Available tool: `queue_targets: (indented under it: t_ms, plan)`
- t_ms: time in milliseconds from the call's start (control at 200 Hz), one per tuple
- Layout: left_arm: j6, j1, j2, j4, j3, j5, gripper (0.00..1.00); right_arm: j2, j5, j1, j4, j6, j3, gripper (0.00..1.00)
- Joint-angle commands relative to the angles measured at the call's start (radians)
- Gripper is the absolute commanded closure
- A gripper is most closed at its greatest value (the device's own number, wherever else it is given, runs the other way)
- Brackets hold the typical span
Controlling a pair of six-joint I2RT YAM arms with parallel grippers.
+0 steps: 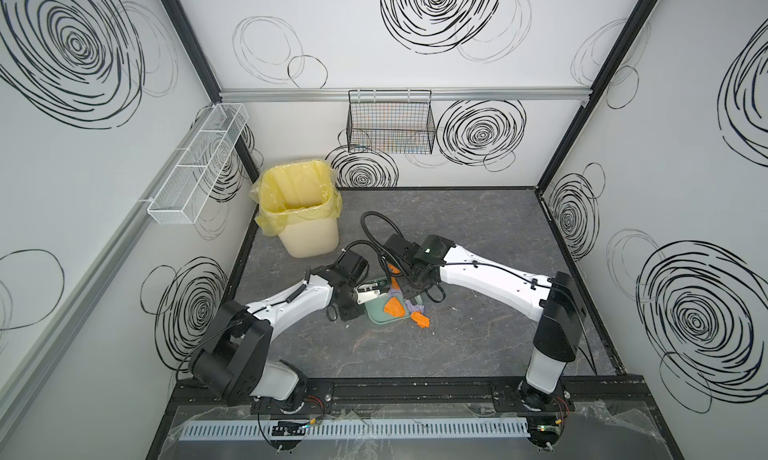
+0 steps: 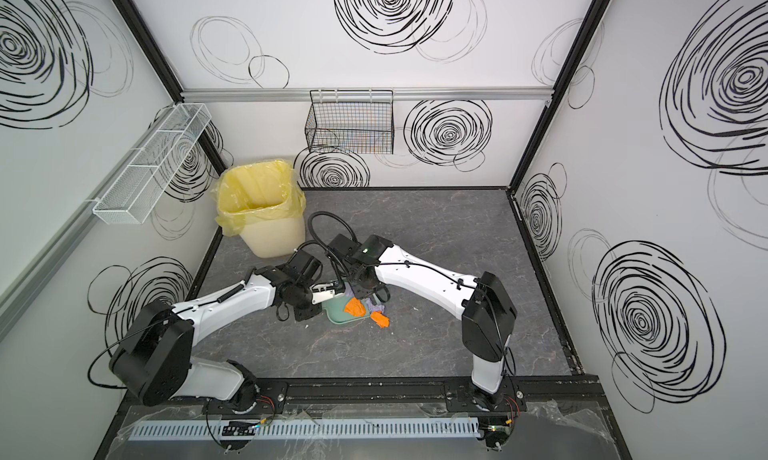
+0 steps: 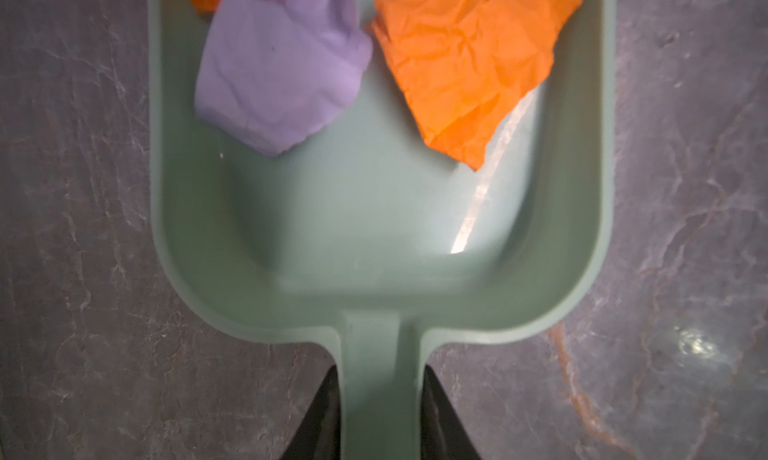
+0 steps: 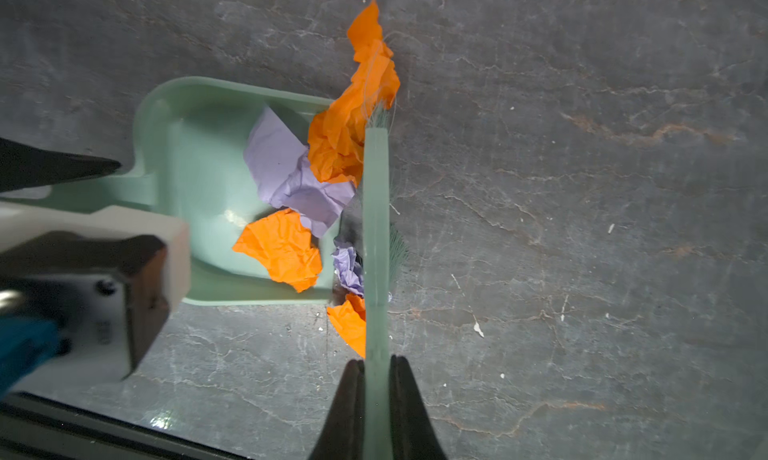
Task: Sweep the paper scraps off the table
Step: 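Sweep scraps with the right gripper's brush toward the left gripper's dustpan, then draw the brush back with the right gripper to the remaining scraps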
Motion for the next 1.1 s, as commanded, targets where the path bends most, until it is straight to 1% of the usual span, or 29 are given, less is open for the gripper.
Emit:
queue_targets:
  t_ms: [0, 225, 455, 610, 755, 890, 986, 1091]
  plan:
    - [-0.022, -0.007, 0.02, 0.015, 0.005, 0.016, 1.0, -0.062, -0.047, 0.019, 0.023, 0.022, -0.004, 1.0]
    - [-0.03, -0.011, 0.026, 0.023, 0.007, 0.033, 1.0, -0.148, -0.091, 0.018, 0.057, 0.034, -0.014, 1.0]
    - [-0.006, 0.007, -0.006, 0.001, -0.008, 0.039, 1.0, -0.207, -0.04, -0.007, 0.01, 0.05, -0.025, 1.0]
    - [0.017, 0.046, -0.059, -0.025, -0.02, 0.064, 1.0, -0.235, -0.021, -0.072, 0.011, 0.041, -0.039, 1.0]
    - [0.048, 0.1, -0.105, -0.06, -0.031, 0.074, 1.0, -0.226, -0.01, -0.151, 0.044, -0.004, -0.034, 1.0]
    - [0.091, 0.175, -0.136, -0.088, -0.045, 0.095, 1.0, -0.198, -0.099, -0.239, 0.124, -0.048, -0.018, 1.0]
    - [0.121, 0.231, -0.152, -0.103, -0.056, 0.103, 1.0, -0.17, -0.201, -0.281, 0.198, -0.064, 0.003, 1.0]
    - [0.15, 0.268, -0.165, -0.116, -0.071, 0.111, 1.0, -0.141, -0.331, -0.326, 0.297, -0.056, 0.013, 1.0]
